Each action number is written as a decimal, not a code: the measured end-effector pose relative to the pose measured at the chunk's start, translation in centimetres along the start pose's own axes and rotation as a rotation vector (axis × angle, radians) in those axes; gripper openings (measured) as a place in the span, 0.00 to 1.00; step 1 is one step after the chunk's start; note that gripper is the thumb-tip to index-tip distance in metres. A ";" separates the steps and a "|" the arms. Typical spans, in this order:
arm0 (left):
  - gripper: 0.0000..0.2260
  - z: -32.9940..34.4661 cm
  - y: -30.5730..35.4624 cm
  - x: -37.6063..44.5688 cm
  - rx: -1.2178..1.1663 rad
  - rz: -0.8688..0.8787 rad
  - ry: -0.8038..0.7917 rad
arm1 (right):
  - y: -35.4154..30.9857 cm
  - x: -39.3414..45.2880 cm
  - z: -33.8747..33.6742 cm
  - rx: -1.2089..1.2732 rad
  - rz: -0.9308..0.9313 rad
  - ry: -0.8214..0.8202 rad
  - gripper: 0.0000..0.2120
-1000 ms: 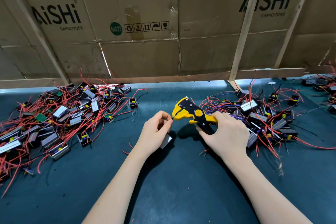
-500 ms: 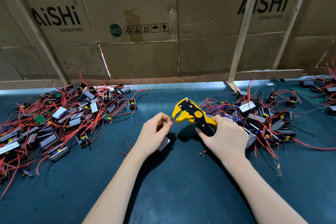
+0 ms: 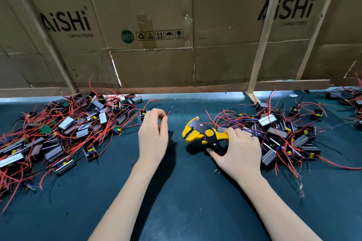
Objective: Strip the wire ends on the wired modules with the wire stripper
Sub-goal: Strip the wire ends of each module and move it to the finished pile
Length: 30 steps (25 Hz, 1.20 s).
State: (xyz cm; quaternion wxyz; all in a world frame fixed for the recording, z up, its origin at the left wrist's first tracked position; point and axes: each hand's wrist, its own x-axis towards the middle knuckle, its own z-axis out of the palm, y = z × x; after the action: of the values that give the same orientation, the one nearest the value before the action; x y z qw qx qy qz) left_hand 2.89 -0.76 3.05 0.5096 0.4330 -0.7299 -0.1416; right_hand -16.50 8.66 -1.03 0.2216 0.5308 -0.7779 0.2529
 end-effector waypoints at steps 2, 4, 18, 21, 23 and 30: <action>0.02 0.9 2.9 1.1 0.006 0.240 -0.085 | -0.3 0.0 0.0 0.003 -0.011 -0.053 0.29; 0.04 3.2 6.7 2.3 0.005 0.462 -0.259 | -0.4 -0.1 0.0 0.018 -0.032 -0.114 0.28; 0.20 -0.6 -1.0 4.2 0.092 0.287 -0.154 | -0.3 -0.3 0.1 0.098 0.012 -0.133 0.26; 0.17 -5.4 -7.9 6.4 0.349 -0.066 0.028 | 0.0 0.2 0.2 0.185 0.147 -0.147 0.26; 0.15 -7.6 -11.3 7.0 0.562 -0.243 0.082 | 0.4 0.6 0.0 0.301 0.264 -0.160 0.24; 0.18 -10.0 -14.9 8.1 0.714 -0.554 -0.090 | -0.4 -0.3 -0.4 0.481 0.038 -0.163 0.23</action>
State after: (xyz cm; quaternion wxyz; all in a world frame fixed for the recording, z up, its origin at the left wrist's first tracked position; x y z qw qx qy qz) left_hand 17.95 -13.48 2.84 0.2391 0.7539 -0.6112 -0.0308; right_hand -16.04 9.02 -0.81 0.0209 0.5722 -0.7205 0.3913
